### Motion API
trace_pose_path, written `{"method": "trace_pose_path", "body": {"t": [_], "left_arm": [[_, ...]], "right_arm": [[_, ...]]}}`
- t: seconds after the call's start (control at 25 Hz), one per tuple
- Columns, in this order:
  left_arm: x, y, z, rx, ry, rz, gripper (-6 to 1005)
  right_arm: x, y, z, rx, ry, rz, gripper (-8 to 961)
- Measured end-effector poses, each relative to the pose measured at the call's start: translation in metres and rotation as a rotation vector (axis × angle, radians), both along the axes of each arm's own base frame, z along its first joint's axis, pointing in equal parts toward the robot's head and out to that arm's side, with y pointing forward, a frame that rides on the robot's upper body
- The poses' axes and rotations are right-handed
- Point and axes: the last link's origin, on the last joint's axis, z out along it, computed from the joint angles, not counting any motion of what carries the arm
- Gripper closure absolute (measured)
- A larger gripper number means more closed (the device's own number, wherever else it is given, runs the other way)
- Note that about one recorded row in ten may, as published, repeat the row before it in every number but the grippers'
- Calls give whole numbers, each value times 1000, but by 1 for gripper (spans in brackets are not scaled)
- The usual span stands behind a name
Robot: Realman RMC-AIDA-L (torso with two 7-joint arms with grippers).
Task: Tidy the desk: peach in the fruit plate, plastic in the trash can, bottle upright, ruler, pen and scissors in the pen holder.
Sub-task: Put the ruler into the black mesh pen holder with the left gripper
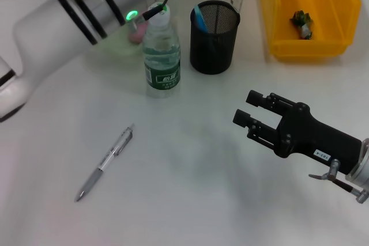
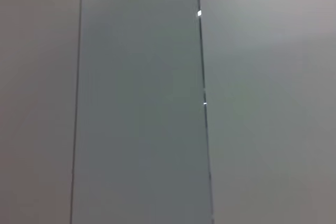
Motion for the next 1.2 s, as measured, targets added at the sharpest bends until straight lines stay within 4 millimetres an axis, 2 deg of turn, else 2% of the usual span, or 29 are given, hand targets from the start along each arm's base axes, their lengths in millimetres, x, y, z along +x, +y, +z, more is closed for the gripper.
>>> {"method": "trace_pose_path", "body": {"t": [0.36,0.76,1.2], "left_arm": [[-9,12,-2,62,-19,88,601],[-13,25,-12,92,70,117,601],[-12,19,-19,70,80,97,602]], "right_arm": [[2,-4,-4,-13,10,-24,350],[2,-3,-5,-18,6,-32,350],[4,0,-7,-17,-11,-48,350]]}}
